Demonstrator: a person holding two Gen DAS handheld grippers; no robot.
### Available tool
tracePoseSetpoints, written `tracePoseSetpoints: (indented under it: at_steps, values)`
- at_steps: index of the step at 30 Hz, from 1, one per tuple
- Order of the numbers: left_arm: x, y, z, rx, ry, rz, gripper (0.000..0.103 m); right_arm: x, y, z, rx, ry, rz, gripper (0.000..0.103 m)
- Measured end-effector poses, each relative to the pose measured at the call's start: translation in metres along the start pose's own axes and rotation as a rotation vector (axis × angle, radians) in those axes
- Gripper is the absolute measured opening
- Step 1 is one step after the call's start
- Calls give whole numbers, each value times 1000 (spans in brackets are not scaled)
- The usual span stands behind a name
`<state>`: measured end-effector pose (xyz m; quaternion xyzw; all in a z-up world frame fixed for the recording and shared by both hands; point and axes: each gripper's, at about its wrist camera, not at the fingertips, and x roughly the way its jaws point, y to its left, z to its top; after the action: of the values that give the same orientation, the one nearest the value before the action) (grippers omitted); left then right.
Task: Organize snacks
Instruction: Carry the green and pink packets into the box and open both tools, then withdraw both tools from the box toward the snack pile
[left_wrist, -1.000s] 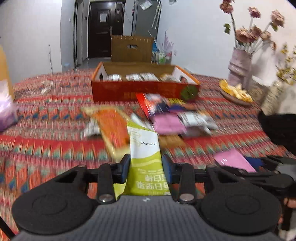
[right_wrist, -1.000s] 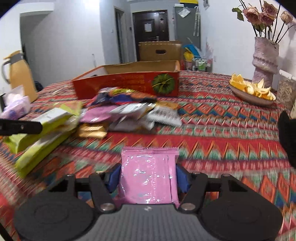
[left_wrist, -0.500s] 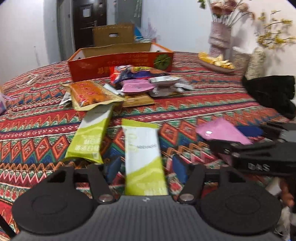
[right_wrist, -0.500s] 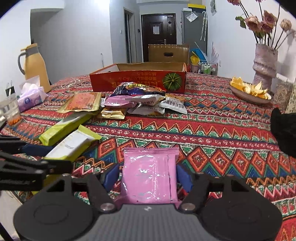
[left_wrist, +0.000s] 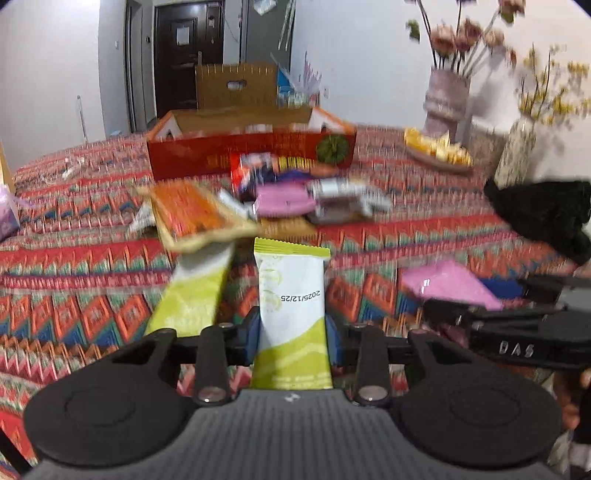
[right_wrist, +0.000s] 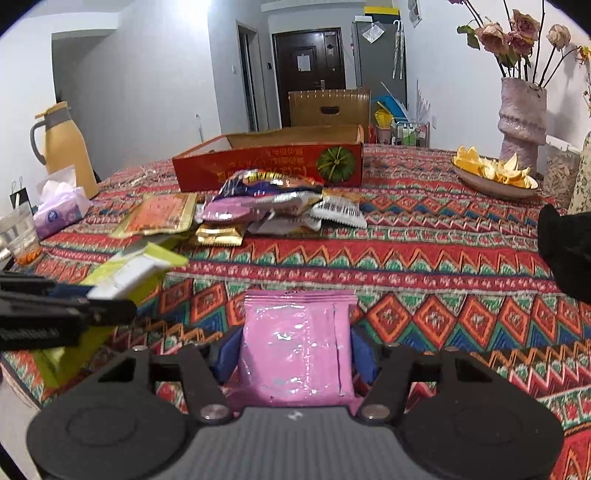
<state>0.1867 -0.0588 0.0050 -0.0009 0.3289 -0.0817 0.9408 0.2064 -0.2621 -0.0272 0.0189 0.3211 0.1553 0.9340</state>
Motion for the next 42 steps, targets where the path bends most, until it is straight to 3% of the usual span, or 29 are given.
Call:
tracePoseSetpoints:
  at_steps: [5, 11, 15, 19, 23, 26, 29, 31, 33, 35, 42]
  values:
    - [3, 36, 56, -53, -93, -20, 35, 4, -11, 39, 19, -45, 48, 61]
    - [51, 84, 156, -24, -187, 47, 35, 42, -10, 133, -43, -143, 114, 61]
    - [110, 112, 213, -47, -171, 55, 35, 101, 4, 201, -66, -175, 141, 61]
    - [176, 140, 246, -119, -120, 77, 35, 190, 10, 253, 38, -83, 261, 61]
    - [231, 160, 253, -145, -52, 88, 36, 271, 28, 283, 70, 3, 211, 61]
    - [262, 172, 250, -175, 0, 97, 38, 313, 43, 289, 33, 59, 131, 61]
    - [272, 186, 246, -206, 0, 96, 38, 337, 49, 286, 39, 116, 106, 62]
    - [267, 192, 245, -220, -7, 70, 36, 345, 46, 284, 71, 153, 135, 62]
    - [262, 197, 247, -241, -9, 51, 37, 348, 36, 280, 137, 185, 251, 62]
    - [255, 200, 250, -251, -10, 34, 39, 348, 29, 280, 200, 203, 313, 65]
    - [213, 185, 257, -206, -38, 48, 39, 300, 28, 285, 136, 128, 252, 65]
